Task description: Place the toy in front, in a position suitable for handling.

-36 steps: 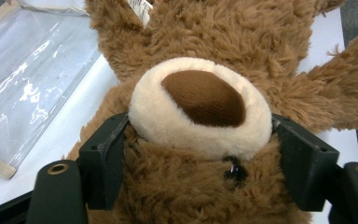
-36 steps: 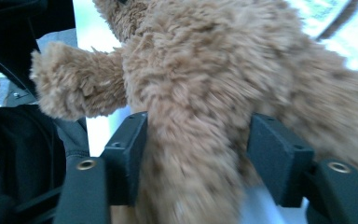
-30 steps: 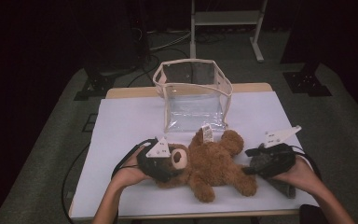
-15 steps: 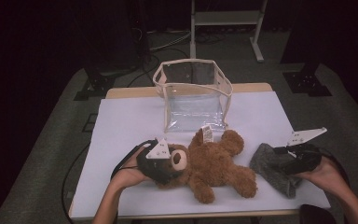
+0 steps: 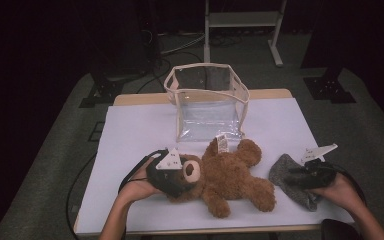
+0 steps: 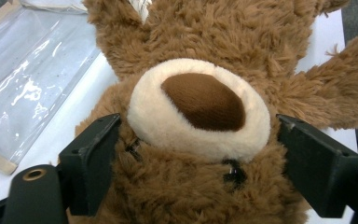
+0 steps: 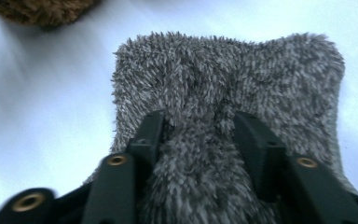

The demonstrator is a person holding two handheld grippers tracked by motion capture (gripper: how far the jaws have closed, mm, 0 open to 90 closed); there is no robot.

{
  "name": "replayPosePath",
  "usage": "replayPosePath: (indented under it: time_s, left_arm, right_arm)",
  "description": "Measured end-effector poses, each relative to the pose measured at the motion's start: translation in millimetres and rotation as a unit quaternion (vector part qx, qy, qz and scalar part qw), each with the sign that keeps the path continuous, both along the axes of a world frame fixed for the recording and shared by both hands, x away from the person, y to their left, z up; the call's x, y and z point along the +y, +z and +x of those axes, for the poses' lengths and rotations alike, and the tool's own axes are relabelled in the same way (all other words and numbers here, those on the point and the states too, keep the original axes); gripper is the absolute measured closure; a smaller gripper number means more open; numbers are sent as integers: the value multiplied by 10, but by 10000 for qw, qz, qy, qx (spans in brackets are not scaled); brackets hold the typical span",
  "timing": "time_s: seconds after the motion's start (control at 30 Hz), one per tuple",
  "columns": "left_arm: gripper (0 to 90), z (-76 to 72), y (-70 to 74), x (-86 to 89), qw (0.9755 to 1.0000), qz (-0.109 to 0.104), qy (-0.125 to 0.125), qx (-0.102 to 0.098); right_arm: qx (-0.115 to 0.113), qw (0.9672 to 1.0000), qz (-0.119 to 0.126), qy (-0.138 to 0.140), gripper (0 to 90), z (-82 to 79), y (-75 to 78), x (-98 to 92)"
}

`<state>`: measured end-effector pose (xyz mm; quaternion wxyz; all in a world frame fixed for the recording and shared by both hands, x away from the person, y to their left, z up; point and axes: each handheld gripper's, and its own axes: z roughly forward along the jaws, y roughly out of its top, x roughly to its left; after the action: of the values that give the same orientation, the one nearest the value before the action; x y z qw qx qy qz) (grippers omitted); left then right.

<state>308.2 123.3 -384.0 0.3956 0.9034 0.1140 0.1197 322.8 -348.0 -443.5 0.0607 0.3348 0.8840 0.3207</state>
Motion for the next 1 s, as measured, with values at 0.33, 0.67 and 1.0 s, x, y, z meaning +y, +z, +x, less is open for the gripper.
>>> replayPosePath:
  time_s: [0.33,0.67,1.0]
  left_arm:
    - [163,-2,-28,7,9999,-79,33,67]
    - [154,8,-40,-7,10000,-33,42,47]
    - [180,4,-51,-11,10000,-41,12,53]
  right_arm:
    - [156,9985,520,-56,760,-7,54,-105]
    - [-673,9877,1131,839,758,-80,1008,299]
    - [-815,9636,801,2419,755,53,1248,1603]
